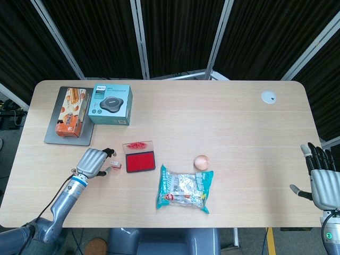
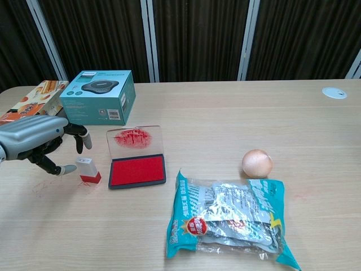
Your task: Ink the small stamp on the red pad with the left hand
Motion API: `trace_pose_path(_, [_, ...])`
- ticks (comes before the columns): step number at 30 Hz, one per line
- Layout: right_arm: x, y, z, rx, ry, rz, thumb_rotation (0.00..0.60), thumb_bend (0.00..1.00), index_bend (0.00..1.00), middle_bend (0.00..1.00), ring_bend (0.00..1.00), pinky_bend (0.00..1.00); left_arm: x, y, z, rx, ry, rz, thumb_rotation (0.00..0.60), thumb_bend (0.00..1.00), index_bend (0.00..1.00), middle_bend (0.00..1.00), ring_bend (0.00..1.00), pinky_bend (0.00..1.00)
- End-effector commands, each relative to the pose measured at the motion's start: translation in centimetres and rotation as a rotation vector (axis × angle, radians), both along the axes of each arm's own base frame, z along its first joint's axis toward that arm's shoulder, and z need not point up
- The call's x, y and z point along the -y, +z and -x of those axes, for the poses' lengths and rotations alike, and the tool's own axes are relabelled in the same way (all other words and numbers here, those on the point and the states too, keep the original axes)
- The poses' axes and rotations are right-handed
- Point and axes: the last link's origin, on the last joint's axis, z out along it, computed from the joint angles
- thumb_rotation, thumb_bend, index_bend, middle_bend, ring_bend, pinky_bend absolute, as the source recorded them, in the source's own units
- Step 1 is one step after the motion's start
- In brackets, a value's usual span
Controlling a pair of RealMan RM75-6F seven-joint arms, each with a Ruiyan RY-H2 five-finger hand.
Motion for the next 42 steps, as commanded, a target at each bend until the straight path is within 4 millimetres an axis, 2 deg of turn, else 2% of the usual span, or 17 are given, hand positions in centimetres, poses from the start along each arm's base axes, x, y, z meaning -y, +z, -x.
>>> trace_pose_path(1, [0.1,0.0,0.0,0.001,-0.003,-0.001,0.600,0.00,0.00,0.00,0.00,0.00,-0.1,-0.2,0.0,0.001,0.004,0.004,0.600,0.27,0.36,0.40,0.82,0.87])
trace_pose_path(42, [0.4,-0.2,0.8,-0.002,-0.026,-0.001,0.600,0.00,0.00,0.00,0.00,0.00,-0.3,-2.2,-0.2,-0.053,-0.045,0.005,0.600,0.37,0.46,0.46,0.82,0.87])
